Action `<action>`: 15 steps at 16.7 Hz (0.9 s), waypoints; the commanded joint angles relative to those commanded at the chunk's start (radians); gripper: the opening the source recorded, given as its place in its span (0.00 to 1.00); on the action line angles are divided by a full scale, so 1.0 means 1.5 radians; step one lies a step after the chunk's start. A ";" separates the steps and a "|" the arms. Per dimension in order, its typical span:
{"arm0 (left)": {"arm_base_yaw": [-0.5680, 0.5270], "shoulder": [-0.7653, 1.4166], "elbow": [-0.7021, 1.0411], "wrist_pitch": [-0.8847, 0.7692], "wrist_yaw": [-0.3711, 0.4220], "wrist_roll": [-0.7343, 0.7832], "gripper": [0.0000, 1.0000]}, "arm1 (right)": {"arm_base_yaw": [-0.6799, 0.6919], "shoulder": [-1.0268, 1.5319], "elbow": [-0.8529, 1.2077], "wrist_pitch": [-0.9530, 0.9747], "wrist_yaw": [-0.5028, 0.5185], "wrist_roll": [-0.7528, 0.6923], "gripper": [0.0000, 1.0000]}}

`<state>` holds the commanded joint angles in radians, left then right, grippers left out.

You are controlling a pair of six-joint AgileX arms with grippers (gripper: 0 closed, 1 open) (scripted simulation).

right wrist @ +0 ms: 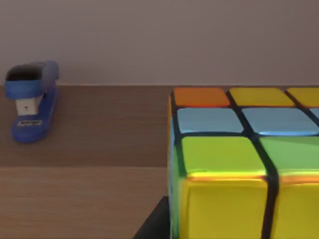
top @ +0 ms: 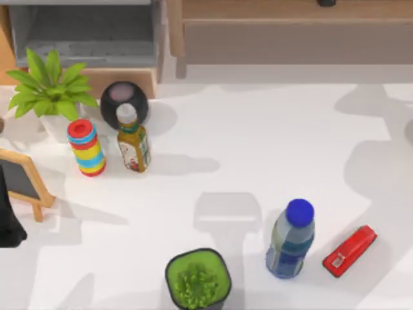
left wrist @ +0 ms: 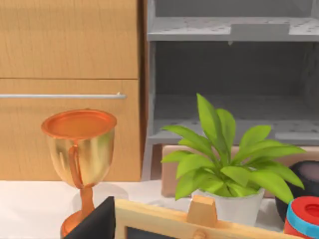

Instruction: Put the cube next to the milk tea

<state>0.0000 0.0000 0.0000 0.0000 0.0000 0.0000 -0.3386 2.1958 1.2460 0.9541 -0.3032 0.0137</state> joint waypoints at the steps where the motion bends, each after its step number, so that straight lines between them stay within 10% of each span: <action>1: 0.000 0.000 0.000 0.000 0.000 0.000 1.00 | 0.000 0.000 0.000 0.000 0.000 0.000 0.10; 15: 0.000 0.000 0.000 0.000 0.000 0.000 1.00 | 0.008 -0.020 -0.007 0.003 -0.014 -0.001 0.00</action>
<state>0.0000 0.0000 0.0000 0.0000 0.0000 0.0000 -0.3269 2.1655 1.2348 0.9581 -0.3242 0.0123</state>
